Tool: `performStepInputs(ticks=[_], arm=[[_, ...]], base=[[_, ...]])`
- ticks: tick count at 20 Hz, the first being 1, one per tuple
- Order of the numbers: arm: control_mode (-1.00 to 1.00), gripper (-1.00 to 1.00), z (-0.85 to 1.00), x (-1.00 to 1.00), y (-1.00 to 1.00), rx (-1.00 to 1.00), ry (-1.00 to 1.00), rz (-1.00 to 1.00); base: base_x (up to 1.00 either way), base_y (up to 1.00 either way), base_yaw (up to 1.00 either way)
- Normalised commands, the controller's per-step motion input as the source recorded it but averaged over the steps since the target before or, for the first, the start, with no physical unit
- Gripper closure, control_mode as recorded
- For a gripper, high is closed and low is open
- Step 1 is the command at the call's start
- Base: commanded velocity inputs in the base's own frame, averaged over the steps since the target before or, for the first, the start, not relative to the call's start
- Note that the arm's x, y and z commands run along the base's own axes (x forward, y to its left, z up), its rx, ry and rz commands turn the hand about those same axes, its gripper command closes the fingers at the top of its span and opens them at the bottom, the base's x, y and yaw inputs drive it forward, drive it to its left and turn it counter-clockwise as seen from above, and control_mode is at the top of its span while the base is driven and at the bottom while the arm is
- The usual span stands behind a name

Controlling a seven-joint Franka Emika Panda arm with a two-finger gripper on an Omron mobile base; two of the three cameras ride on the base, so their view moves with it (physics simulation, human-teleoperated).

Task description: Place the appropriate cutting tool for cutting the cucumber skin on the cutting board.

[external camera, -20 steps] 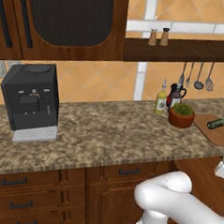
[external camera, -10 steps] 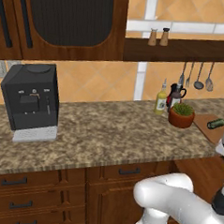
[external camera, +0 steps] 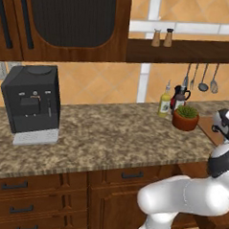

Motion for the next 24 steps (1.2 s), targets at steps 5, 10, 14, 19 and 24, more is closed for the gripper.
performStepInputs(ticks=[5, 10, 14, 19, 24], arm=[[-1.00, 1.00, -0.32, 0.58, -0.58, -0.09, 0.02, -0.16], [-1.00, 1.00, -0.33, 0.55, -0.70, -0.02, 0.00, -0.02], [-1.00, 1.00, -0.05, 0.43, -0.75, 0.07, 0.02, 0.02], [-1.00, 1.00, 0.08, 0.28, -0.48, 0.09, 0.09, 0.01], [-1.00, 1.00, 0.51, 0.20, -0.35, 0.09, 0.15, 0.00]], base=[[0.00, 0.00, 0.00], [0.00, 0.00, 0.00], [0.00, 0.00, 0.00], [0.00, 0.00, 0.00], [0.00, 0.00, 0.00]])
